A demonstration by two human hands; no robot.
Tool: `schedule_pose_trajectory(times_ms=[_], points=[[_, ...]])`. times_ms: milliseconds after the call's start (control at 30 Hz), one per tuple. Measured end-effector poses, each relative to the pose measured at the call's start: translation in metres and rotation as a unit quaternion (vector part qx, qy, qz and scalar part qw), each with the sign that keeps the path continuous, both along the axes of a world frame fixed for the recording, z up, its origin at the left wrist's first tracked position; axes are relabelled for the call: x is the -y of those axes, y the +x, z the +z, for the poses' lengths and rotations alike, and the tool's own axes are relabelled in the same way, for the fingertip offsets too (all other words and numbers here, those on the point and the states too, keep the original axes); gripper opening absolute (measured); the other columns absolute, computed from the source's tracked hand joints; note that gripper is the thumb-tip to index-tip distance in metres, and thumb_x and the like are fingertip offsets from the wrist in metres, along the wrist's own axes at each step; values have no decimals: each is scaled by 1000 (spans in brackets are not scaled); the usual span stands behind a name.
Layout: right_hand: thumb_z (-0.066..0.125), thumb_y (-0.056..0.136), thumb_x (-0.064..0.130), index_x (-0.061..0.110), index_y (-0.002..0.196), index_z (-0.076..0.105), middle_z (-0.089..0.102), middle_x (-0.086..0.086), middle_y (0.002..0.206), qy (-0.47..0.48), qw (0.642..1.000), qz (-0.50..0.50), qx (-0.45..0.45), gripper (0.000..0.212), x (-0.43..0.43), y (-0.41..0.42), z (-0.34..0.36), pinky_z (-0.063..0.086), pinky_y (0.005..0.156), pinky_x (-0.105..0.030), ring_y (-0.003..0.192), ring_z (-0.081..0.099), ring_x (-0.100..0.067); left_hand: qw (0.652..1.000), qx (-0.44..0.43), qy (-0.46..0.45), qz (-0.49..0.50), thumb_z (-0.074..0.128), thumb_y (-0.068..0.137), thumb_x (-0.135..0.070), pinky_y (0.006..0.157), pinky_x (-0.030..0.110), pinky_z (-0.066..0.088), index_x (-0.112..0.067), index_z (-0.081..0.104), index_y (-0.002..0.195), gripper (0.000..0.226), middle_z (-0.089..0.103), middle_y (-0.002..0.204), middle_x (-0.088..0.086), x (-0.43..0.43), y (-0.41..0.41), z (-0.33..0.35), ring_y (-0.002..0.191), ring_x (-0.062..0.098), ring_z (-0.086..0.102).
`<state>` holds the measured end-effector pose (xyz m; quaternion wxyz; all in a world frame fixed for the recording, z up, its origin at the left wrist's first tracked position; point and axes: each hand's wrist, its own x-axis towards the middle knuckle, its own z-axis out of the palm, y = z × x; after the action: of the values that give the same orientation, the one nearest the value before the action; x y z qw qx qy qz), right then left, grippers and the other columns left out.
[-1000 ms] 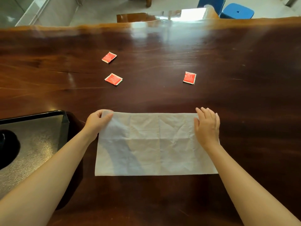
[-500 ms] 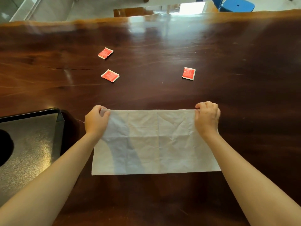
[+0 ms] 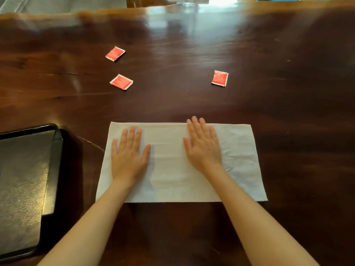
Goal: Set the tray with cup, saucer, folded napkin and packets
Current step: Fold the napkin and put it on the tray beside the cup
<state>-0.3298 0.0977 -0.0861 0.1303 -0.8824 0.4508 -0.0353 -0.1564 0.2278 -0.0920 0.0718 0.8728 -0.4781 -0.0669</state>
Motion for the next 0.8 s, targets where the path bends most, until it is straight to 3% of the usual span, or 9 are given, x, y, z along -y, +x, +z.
schedule_pose_trajectory(times_ms=[167,400,533,633,733,800], points=[[18,97,40,21,148,7,5,3,158,-1,997,-77,-29,57,33,-68,-4,0,118,-36,145,-2,-14,1000,11,-4,25,15,91,-53,118,39,5,-19,17,147,66,15,157,-1,-12,33,-2,145,13,7],[14,97,42,16,148,2,1,-1,159,2,993,-90,-80,59,50,-103,0,-1,119,-39,145,-4,-13,1000,9,3,-1,9,91,-54,118,41,-4,-19,9,148,67,7,158,-2,-14,35,1,144,9,-2],[21,97,44,12,147,7,1,-5,157,14,998,-49,-44,62,21,-105,21,-1,119,-37,145,-2,-18,993,-3,-34,-109,22,91,-53,118,39,-2,-13,19,147,69,17,154,2,-41,26,22,144,19,12],[29,93,42,7,140,33,29,-11,150,-22,996,87,-8,60,-36,-114,36,18,115,-42,140,25,-25,964,-51,-2,-261,22,93,-56,117,34,10,-16,31,143,65,28,151,2,-85,10,40,141,24,23],[59,86,28,6,129,52,51,-13,137,-47,986,158,-23,50,-84,-128,36,37,105,-46,128,47,-28,950,-67,48,-300,20,94,-52,115,32,16,-17,45,136,60,37,146,2,-114,0,52,137,26,30],[67,80,15,1,132,47,47,-17,139,-51,979,173,-93,58,-94,-134,36,42,103,-46,129,45,-31,959,-14,18,-283,53,89,-21,105,37,36,-7,56,126,40,53,134,11,-119,2,61,125,32,49]])
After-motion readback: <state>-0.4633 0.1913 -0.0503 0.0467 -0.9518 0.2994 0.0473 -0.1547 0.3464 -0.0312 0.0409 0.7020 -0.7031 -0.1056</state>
